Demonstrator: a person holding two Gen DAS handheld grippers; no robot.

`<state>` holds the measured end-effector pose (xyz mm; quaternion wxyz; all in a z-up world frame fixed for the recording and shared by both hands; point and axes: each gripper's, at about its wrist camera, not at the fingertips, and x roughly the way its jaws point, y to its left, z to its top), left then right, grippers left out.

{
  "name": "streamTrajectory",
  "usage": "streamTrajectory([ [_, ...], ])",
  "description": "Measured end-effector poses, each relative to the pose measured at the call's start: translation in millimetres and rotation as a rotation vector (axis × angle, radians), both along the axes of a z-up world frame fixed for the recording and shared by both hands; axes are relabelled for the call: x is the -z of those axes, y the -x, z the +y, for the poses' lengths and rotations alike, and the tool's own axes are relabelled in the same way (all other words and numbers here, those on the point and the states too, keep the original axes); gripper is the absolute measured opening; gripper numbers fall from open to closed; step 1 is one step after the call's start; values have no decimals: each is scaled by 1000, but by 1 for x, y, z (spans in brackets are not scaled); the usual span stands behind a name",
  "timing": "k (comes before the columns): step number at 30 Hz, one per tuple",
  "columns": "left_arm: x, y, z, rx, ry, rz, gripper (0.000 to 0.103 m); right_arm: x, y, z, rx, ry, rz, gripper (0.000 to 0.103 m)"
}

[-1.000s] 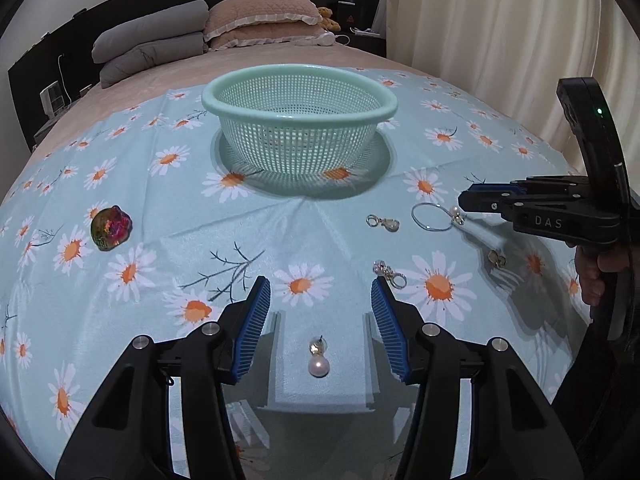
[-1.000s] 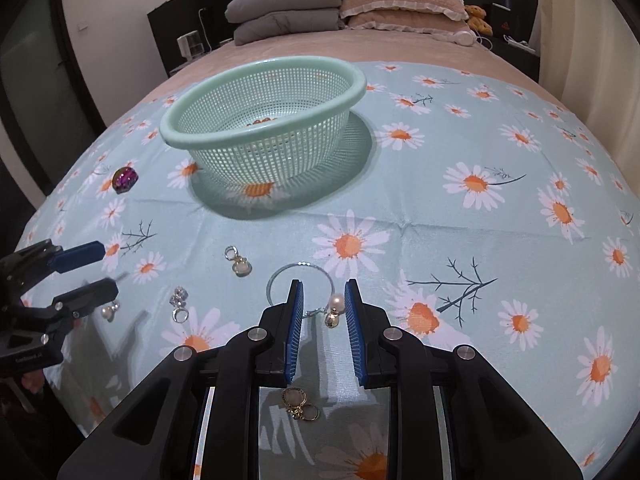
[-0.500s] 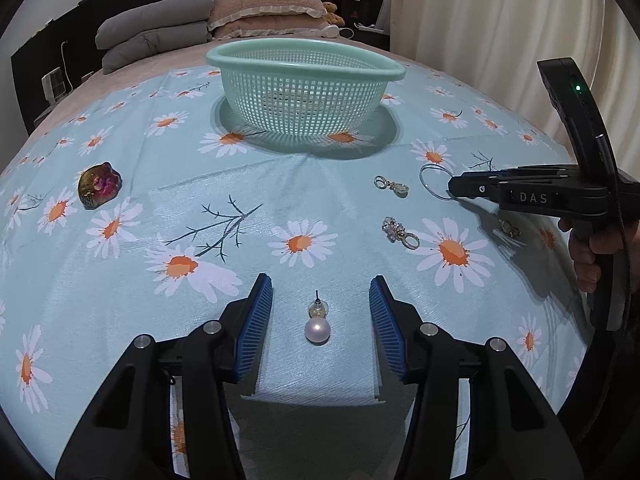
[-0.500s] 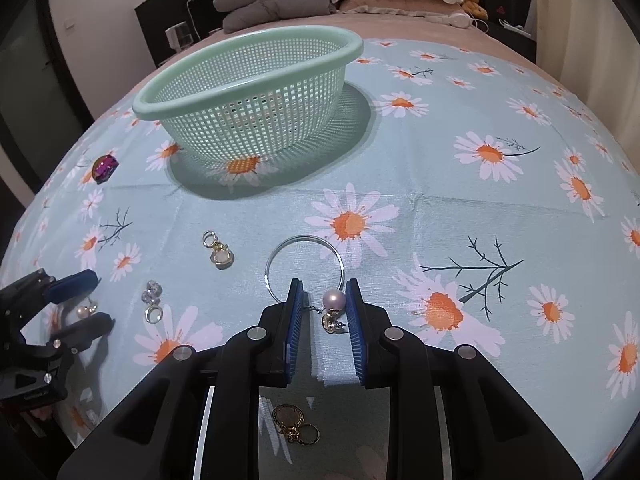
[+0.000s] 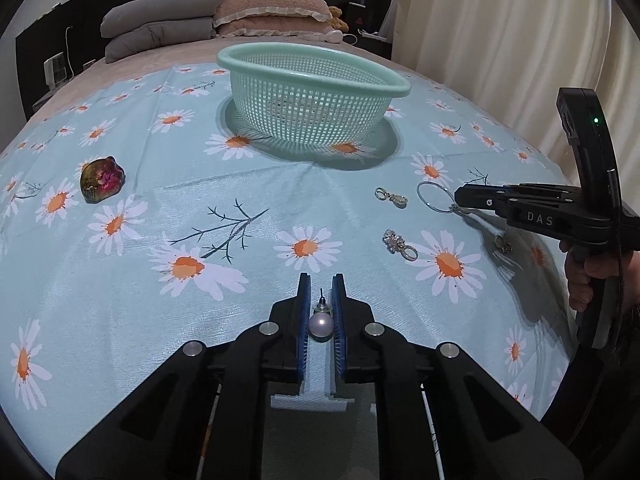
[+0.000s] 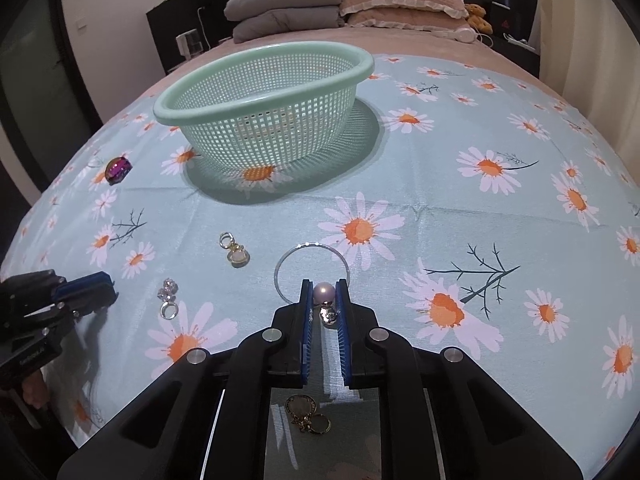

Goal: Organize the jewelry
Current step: 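Grasp the pearl drop earring with the left tool while the right tool grasps another pearl earring, then carry both pearl earrings into the green basket and open both tools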

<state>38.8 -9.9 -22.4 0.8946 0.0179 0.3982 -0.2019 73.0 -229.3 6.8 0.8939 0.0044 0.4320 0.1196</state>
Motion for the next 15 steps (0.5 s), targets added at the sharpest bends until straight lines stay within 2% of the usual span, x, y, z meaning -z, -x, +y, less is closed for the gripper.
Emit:
streamTrajectory([
  [15,-40,-7,1,10,-14,-76,11,-50,3,-13,-4,-30,-102,11],
])
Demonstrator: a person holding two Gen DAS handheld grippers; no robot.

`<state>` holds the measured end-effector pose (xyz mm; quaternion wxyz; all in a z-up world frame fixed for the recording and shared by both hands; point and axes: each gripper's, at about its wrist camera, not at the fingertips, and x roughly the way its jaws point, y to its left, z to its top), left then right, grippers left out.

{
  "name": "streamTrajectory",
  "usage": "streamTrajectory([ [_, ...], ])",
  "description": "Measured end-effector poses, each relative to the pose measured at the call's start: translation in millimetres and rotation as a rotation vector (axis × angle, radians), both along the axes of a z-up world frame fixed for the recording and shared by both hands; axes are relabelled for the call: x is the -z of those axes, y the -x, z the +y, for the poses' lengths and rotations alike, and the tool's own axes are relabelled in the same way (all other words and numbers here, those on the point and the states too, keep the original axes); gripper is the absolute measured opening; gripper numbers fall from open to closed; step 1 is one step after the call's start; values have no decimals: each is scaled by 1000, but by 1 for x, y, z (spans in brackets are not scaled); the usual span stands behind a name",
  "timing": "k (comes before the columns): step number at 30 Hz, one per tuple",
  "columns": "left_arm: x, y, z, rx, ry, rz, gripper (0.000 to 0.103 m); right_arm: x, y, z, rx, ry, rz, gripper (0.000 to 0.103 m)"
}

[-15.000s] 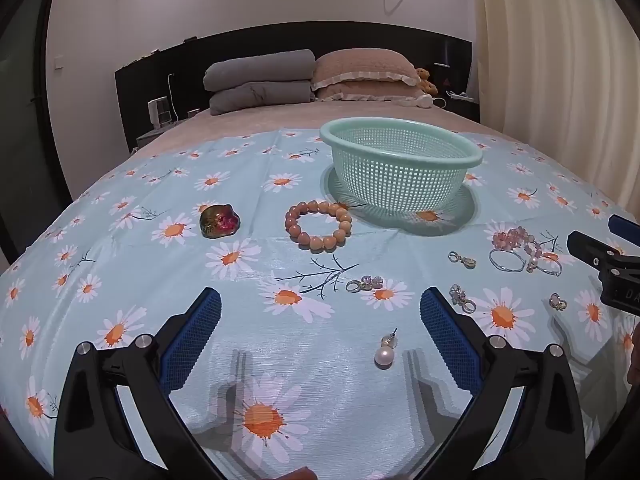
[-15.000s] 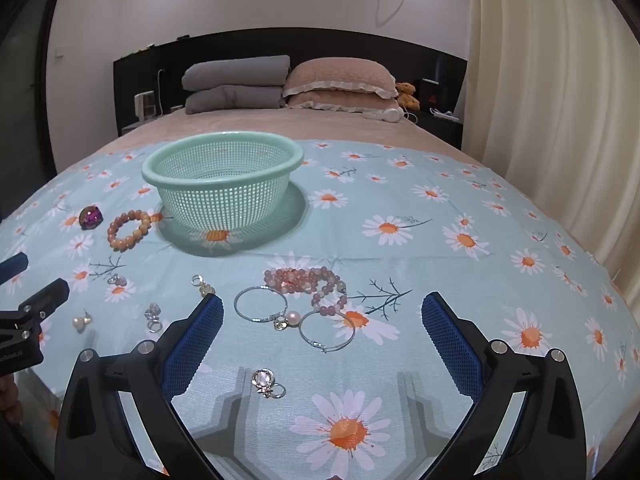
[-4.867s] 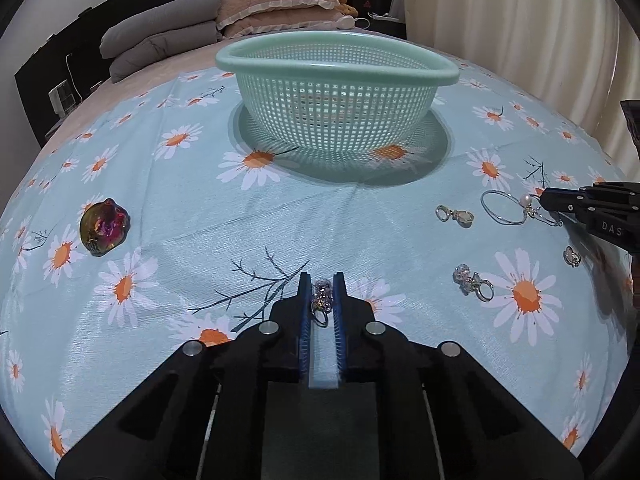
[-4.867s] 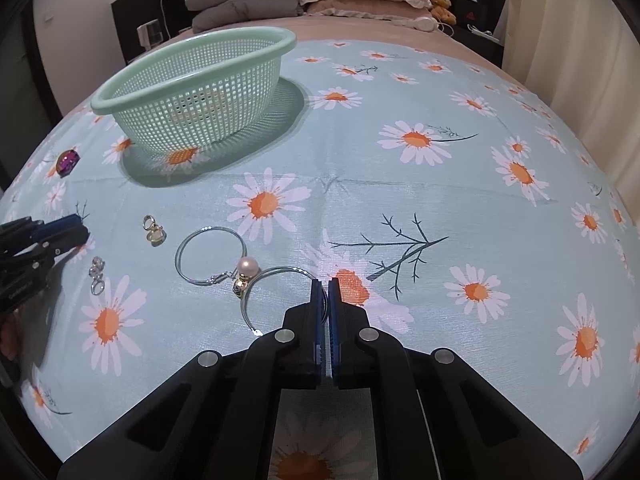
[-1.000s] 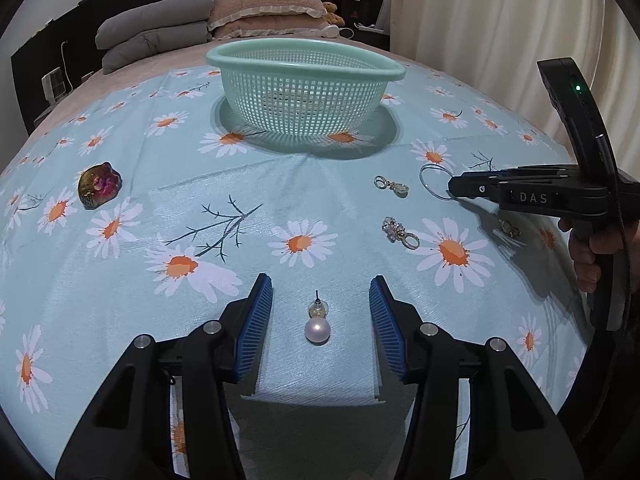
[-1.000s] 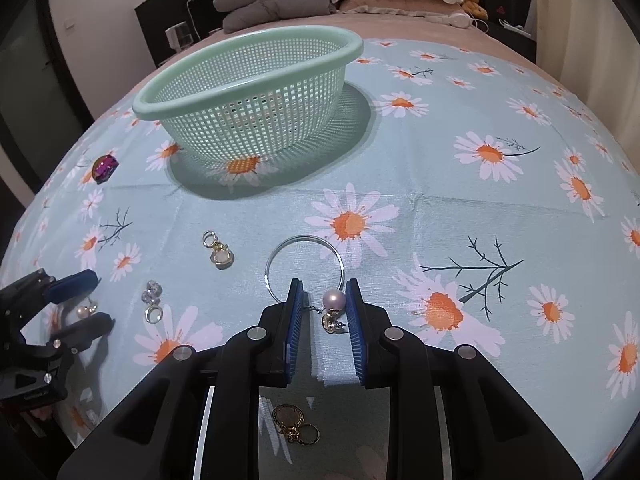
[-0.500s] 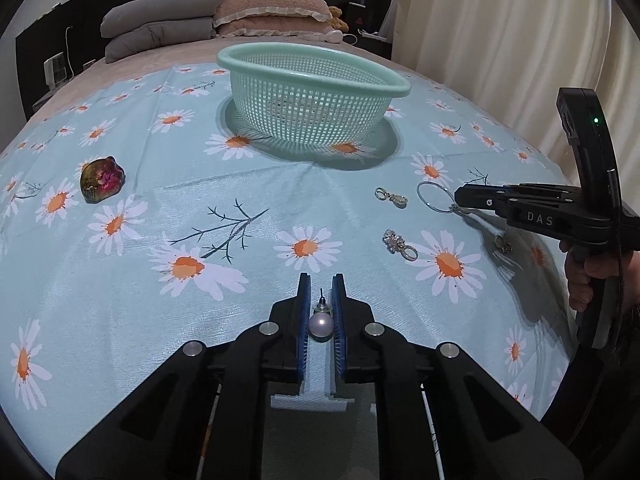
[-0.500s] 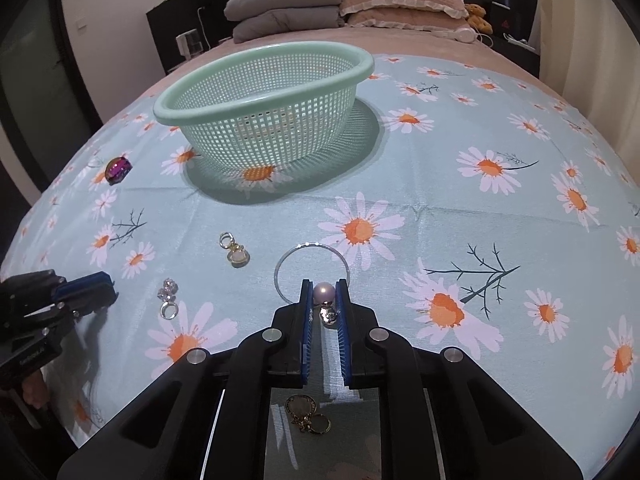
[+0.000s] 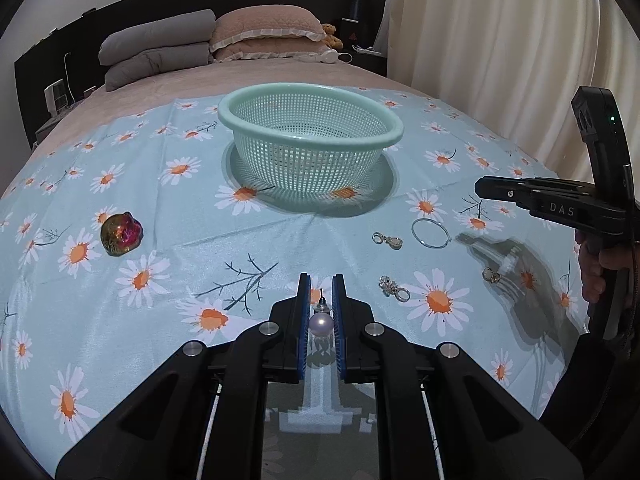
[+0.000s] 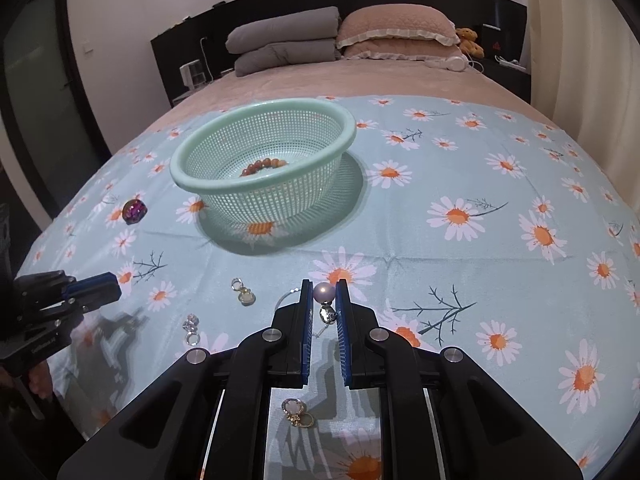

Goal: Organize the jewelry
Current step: 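Carry both pearl earrings into the green basket and open both tools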

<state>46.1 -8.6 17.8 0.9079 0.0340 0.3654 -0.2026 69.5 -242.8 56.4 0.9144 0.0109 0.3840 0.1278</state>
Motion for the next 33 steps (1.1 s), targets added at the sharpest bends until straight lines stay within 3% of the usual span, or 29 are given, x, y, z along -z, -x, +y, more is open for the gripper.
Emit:
streamTrajectory([
  [9,-52,-41,-9,32,-13,-125,11,-48,-34,27,-66,39,-110,11],
  [15,-67,-76,-14,41,-32,-163,11,-61,-69,41,-89,36,-142,11],
  [25,-43,-137,-25,32,-55,-127,11,-34,-123,56,-105,21,-102,11],
  [33,-29,-157,-36,37,-62,-98,11,-14,-138,52,-80,19,-80,11],
])
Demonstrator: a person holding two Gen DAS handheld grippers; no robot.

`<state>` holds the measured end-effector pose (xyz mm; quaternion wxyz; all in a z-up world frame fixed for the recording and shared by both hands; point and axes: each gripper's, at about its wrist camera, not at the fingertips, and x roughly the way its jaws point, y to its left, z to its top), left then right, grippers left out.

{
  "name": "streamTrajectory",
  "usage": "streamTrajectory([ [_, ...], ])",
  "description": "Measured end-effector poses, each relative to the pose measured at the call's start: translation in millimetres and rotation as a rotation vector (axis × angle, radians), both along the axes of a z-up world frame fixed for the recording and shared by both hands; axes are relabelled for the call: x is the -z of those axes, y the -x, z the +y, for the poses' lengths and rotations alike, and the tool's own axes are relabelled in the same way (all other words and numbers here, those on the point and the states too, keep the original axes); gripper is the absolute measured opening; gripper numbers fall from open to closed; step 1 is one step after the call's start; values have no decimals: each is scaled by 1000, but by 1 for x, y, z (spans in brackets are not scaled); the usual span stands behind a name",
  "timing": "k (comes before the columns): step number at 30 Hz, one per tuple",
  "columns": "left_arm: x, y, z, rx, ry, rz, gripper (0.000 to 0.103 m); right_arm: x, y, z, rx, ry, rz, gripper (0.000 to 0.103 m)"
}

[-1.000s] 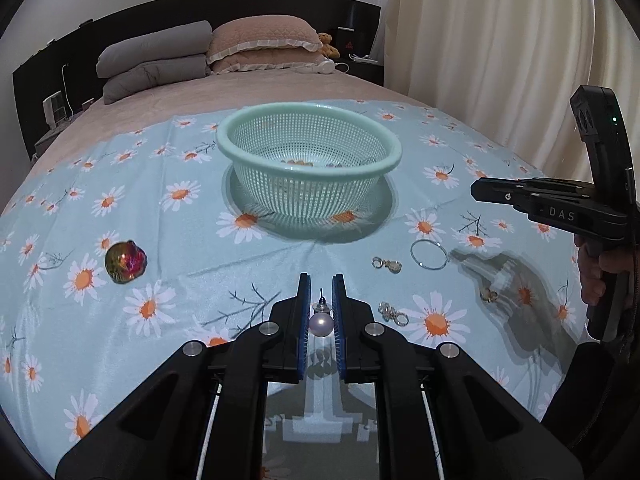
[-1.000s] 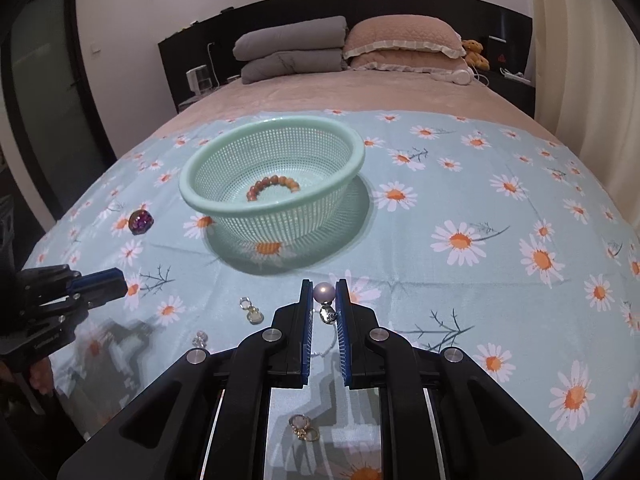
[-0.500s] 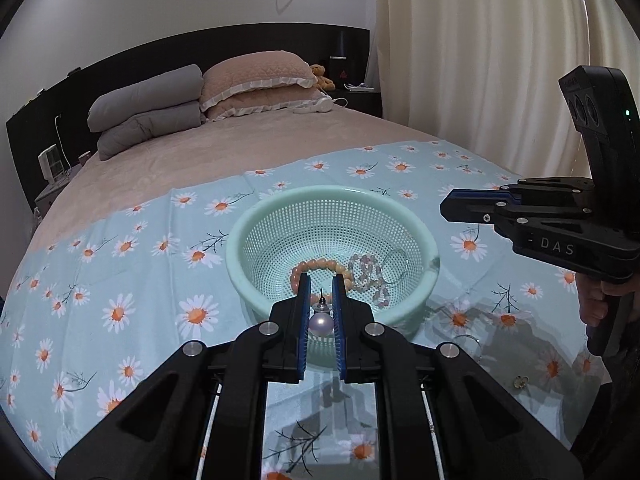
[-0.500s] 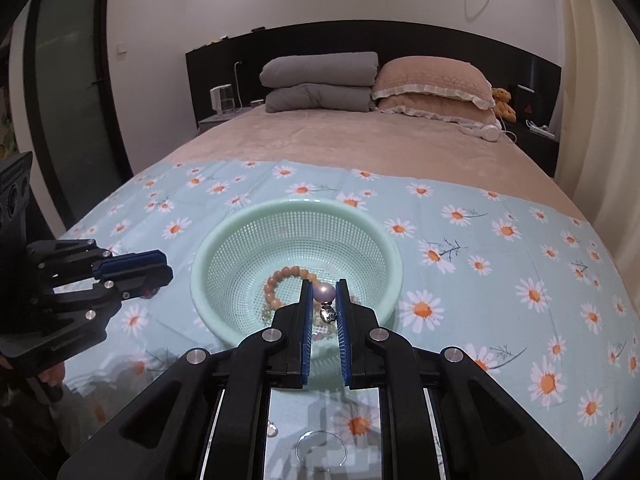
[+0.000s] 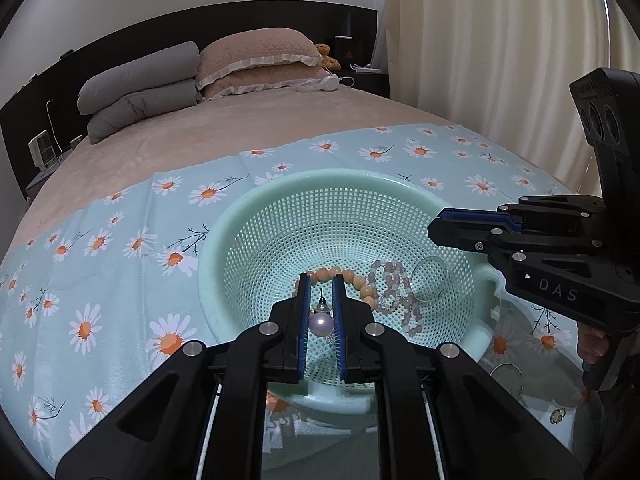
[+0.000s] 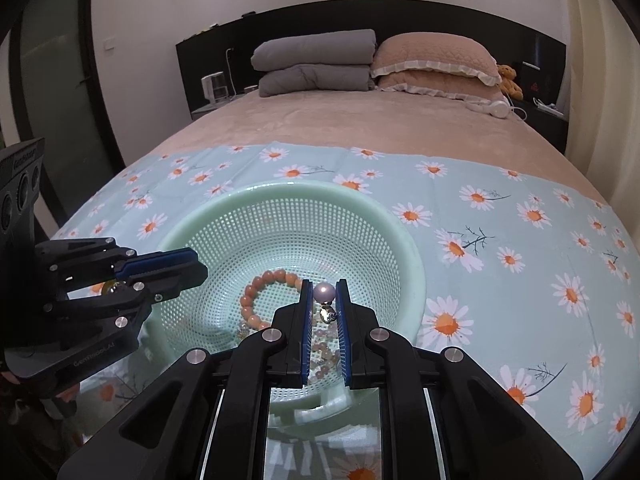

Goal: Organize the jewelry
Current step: 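Carry both pearl earrings into the green basket and open both tools, then reach the left tool to the silver crystal earrings while the right tool grasps a small earring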

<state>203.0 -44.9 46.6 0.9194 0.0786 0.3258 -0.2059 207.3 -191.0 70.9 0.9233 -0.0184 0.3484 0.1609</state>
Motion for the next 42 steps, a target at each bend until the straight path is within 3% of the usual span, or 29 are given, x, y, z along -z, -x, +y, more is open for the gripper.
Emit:
streamTrajectory([
  [8,-5,1,1,-3,-14,-7,13,-3,0,-9,32,3,-2,12],
  [10,-6,3,3,-7,-18,-14,20,-4,0,-10,24,-4,1,15],
  [12,-9,5,6,-12,-24,-26,35,-5,1,-10,20,-10,0,34],
  [16,-15,7,15,-31,-11,-36,42,-8,4,-9,21,-19,-13,35],
  [17,-16,7,16,-38,-15,-41,48,-9,4,-9,20,-19,-11,35],
  [22,-20,15,20,-49,-30,-55,51,-13,12,-15,40,-17,-14,35],
  [33,-26,72,23,-51,2,-45,65,-17,74,-40,91,-1,11,37],
  [42,5,130,4,0,-29,13,70,12,131,-50,115,35,87,45],
])
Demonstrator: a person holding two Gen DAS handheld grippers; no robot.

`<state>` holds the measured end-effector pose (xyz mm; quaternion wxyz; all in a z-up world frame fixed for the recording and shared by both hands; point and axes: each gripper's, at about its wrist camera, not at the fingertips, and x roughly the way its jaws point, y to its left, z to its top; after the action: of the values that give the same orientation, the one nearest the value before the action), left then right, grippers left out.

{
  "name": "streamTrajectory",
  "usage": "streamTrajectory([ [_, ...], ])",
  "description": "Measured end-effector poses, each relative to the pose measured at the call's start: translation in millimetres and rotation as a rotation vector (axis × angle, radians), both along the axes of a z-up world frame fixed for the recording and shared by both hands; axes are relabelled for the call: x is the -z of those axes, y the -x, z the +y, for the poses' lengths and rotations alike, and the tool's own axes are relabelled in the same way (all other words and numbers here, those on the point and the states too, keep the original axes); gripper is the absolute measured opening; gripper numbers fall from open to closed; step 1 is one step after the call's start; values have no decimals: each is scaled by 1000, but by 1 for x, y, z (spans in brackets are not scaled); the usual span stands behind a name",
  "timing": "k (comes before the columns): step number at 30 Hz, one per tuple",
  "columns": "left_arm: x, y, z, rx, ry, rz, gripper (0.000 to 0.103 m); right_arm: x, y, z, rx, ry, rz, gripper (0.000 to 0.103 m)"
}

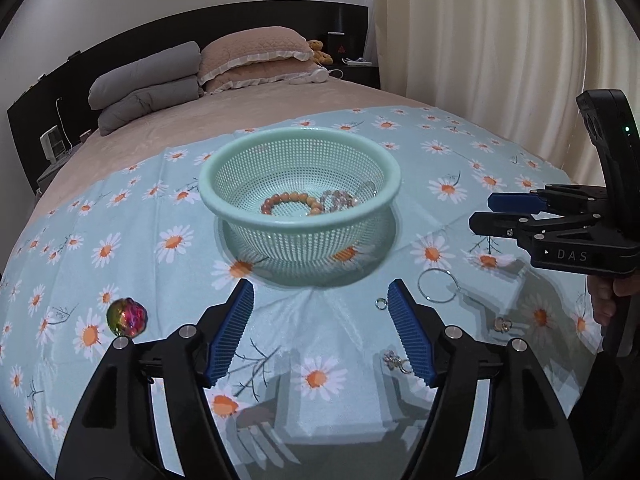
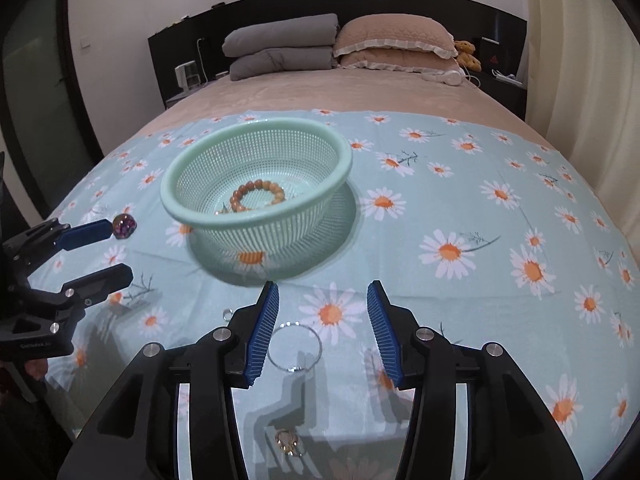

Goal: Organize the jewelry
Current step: 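Reach the left tool to the silver crystal earrings while the right tool grasps a small earring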

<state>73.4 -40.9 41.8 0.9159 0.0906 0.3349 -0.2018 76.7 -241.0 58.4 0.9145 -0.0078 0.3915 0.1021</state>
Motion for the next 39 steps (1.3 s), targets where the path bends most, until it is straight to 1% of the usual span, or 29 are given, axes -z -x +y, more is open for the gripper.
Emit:
streamTrajectory([
  [4,16,14,-8,11,-20,23,70,13,22,-2,7,6,34,49],
  [6,22,20,-12,16,-19,31,72,18,34,-2,17,6,45,57],
  [7,24,22,-14,17,-17,33,72,22,40,-1,18,5,51,58],
  [11,36,28,-25,39,-29,51,72,39,56,5,27,21,81,58],
  [13,41,29,-28,44,-35,60,72,46,59,5,34,23,95,58],
  [15,46,28,-31,49,-24,73,72,50,58,6,45,20,113,58],
  [16,49,28,-32,50,-20,83,72,53,57,6,47,18,124,57],
  [17,52,27,-33,46,-23,92,70,57,55,7,50,25,142,53],
  [18,56,25,-34,41,-27,101,64,60,55,8,55,35,150,51],
  [20,64,21,-35,35,-37,136,59,60,56,8,58,31,147,49],
  [22,70,21,-34,32,-42,141,57,62,56,9,54,30,153,42],
  [23,70,22,-33,33,-35,137,56,62,56,10,48,29,153,32],
  [24,71,22,-31,33,-30,140,54,62,57,12,39,29,155,22],
  [25,71,21,-31,34,-25,145,50,63,57,14,27,30,157,18],
  [26,71,20,-30,35,-22,149,41,63,58,17,19,38,157,13],
  [27,72,19,-30,35,-21,155,31,63,58,19,17,52,154,13],
  [28,72,18,-29,43,-10,169,23,63,59,20,17,55,153,13],
  [29,72,16,-28,51,7,186,10,63,59,19,13,40,155,10],
  [32,72,16,-30,56,19,197,4,62,59,17,11,19,155,9],
  [36,70,17,-29,62,26,202,0,60,59,16,8,5,149,8],
  [38,68,17,-26,59,28,202,0,59,60,15,8,-9,146,8],
  [39,67,17,-25,60,33,200,0,58,60,15,3,-15,145,5],
])
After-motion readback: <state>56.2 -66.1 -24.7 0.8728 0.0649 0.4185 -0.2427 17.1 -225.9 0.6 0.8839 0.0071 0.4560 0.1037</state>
